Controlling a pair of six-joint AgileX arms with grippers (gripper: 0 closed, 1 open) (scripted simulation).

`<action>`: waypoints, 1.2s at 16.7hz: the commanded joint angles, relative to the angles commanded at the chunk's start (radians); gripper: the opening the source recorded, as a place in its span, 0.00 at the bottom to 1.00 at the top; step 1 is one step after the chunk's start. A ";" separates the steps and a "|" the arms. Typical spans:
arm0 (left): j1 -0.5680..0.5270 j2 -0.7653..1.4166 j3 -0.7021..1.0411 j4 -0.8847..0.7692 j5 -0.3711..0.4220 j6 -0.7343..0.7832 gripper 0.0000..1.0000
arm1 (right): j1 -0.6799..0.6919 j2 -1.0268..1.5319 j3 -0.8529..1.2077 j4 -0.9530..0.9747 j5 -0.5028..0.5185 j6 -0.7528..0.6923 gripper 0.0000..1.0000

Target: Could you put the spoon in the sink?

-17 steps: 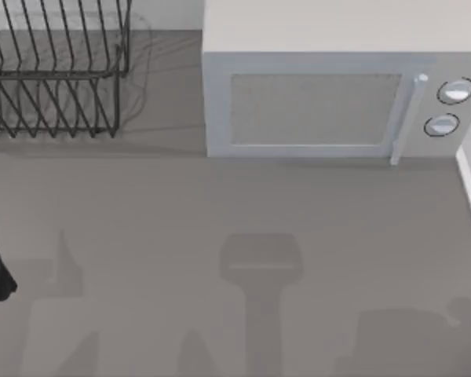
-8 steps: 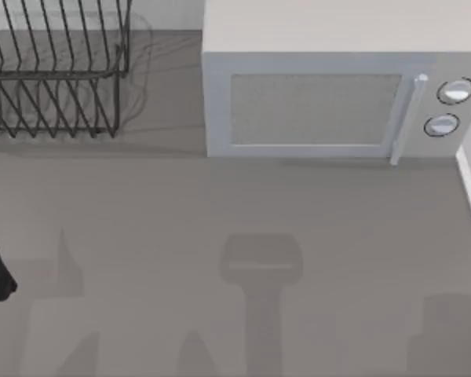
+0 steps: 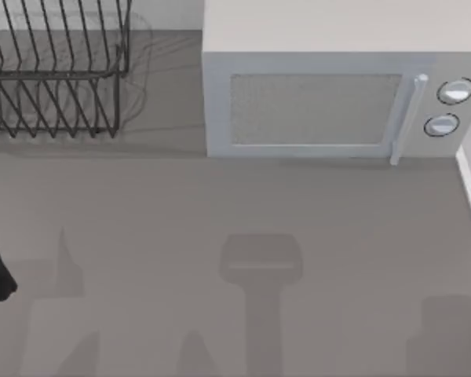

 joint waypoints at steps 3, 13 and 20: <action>0.000 0.000 0.000 0.000 0.000 0.000 1.00 | 0.000 0.000 0.000 0.000 0.000 0.000 0.62; 0.000 0.000 0.000 0.000 0.000 0.000 1.00 | 0.000 0.000 0.000 0.000 0.000 0.000 0.00; 0.000 0.000 0.000 0.000 0.000 0.000 1.00 | 0.003 -0.073 0.043 -0.082 0.010 0.001 0.00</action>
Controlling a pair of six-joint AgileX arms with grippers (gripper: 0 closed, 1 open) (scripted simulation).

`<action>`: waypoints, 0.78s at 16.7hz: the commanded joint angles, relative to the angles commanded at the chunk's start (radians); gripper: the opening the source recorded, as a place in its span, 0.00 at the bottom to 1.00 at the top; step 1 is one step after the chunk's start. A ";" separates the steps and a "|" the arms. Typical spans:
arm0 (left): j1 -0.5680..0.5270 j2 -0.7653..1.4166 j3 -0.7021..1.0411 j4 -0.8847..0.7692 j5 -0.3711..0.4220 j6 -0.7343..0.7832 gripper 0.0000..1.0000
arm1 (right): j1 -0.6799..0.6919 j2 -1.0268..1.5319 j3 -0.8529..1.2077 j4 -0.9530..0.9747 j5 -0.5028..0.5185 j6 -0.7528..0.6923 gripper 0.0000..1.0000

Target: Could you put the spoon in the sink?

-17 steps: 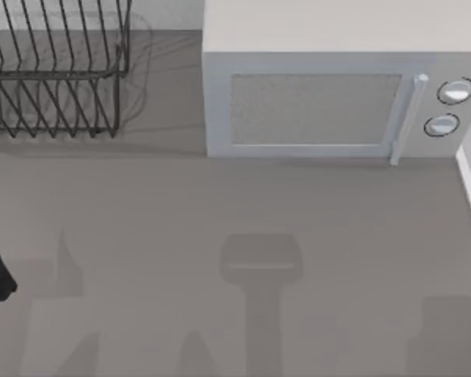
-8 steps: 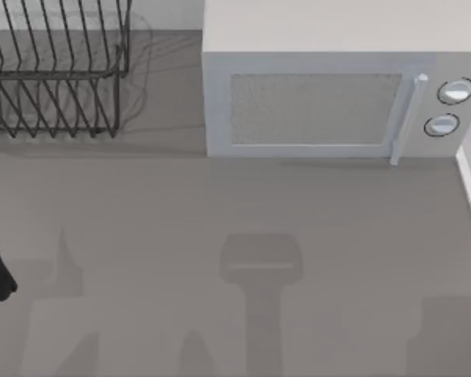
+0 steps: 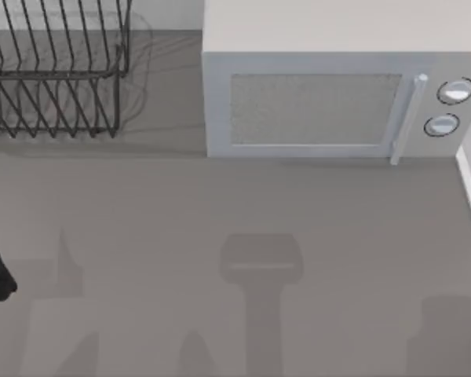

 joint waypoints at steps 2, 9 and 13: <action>0.000 0.000 0.000 0.000 0.000 0.000 1.00 | -0.002 -0.003 0.014 -0.016 0.000 0.001 0.00; 0.000 0.000 0.000 0.000 0.000 0.000 1.00 | -0.004 -0.114 0.213 -0.354 0.000 -0.004 0.00; 0.000 0.000 0.000 0.000 0.000 0.000 1.00 | -0.005 -0.174 0.291 -0.466 0.000 -0.007 0.00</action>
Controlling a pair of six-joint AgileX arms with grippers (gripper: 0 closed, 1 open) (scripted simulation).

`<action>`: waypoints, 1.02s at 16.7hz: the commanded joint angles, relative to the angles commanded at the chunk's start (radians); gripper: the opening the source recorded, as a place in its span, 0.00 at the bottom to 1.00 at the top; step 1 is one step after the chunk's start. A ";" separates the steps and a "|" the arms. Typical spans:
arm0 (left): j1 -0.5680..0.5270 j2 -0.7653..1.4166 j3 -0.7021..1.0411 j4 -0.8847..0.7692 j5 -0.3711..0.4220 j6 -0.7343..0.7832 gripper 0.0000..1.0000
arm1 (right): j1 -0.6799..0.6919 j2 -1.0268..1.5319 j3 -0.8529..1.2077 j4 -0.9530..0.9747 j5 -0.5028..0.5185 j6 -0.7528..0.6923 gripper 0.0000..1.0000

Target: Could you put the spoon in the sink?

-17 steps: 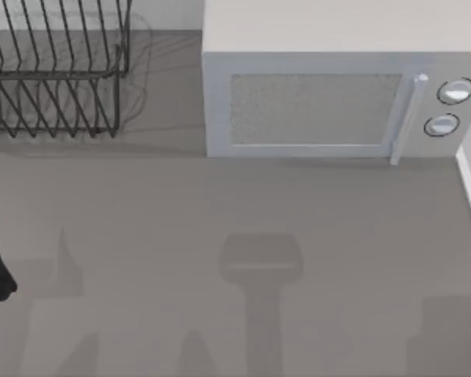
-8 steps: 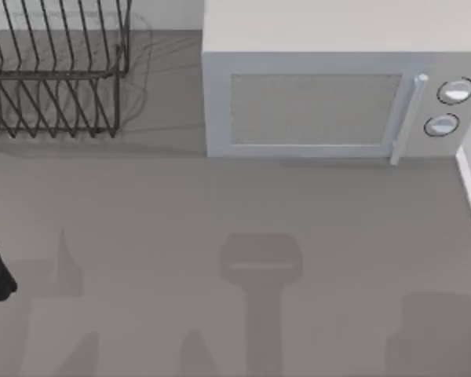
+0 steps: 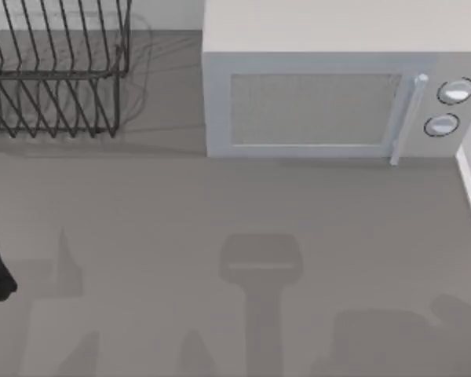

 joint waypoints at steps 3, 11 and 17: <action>0.000 0.000 0.000 0.000 0.000 0.000 1.00 | 0.000 -0.002 0.001 -0.002 0.000 0.000 0.00; 0.000 0.000 0.000 0.000 0.000 0.000 1.00 | 0.005 0.192 0.212 -0.083 0.000 0.019 0.00; 0.000 0.000 0.000 0.000 0.000 0.000 1.00 | 0.026 0.610 0.778 -0.262 0.001 0.045 0.00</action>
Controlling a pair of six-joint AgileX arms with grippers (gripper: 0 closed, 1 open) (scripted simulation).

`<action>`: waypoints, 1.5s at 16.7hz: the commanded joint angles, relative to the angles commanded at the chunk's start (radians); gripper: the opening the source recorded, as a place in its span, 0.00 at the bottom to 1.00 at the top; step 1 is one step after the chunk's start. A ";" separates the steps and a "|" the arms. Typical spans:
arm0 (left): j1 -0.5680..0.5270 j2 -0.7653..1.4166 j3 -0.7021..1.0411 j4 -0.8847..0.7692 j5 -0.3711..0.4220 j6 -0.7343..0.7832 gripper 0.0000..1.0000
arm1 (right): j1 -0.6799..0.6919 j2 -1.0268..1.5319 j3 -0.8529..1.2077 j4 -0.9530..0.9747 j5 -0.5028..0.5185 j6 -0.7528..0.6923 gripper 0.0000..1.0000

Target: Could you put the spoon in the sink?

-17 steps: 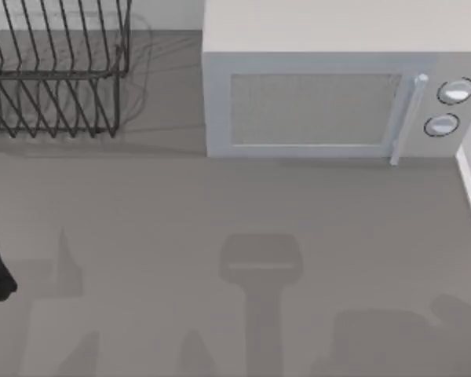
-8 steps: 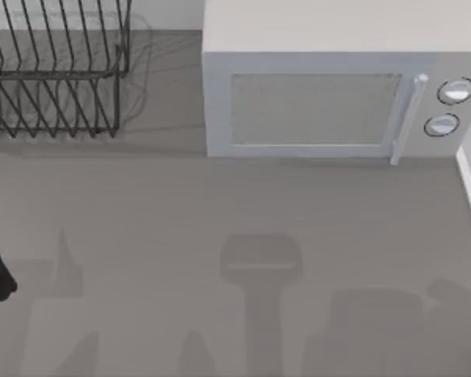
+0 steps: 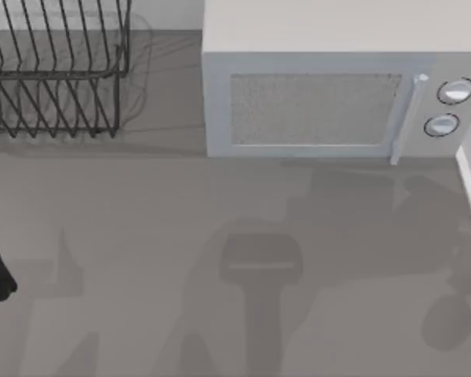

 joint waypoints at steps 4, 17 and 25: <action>0.000 0.000 0.000 0.000 0.000 0.000 1.00 | 0.014 0.312 0.460 -0.133 0.000 0.020 0.00; 0.000 0.000 0.000 0.000 0.000 0.000 1.00 | 0.048 0.828 1.226 -0.311 0.002 0.048 0.00; 0.000 0.000 0.000 0.000 0.000 0.000 1.00 | 0.045 0.794 1.149 -0.246 0.001 0.047 0.00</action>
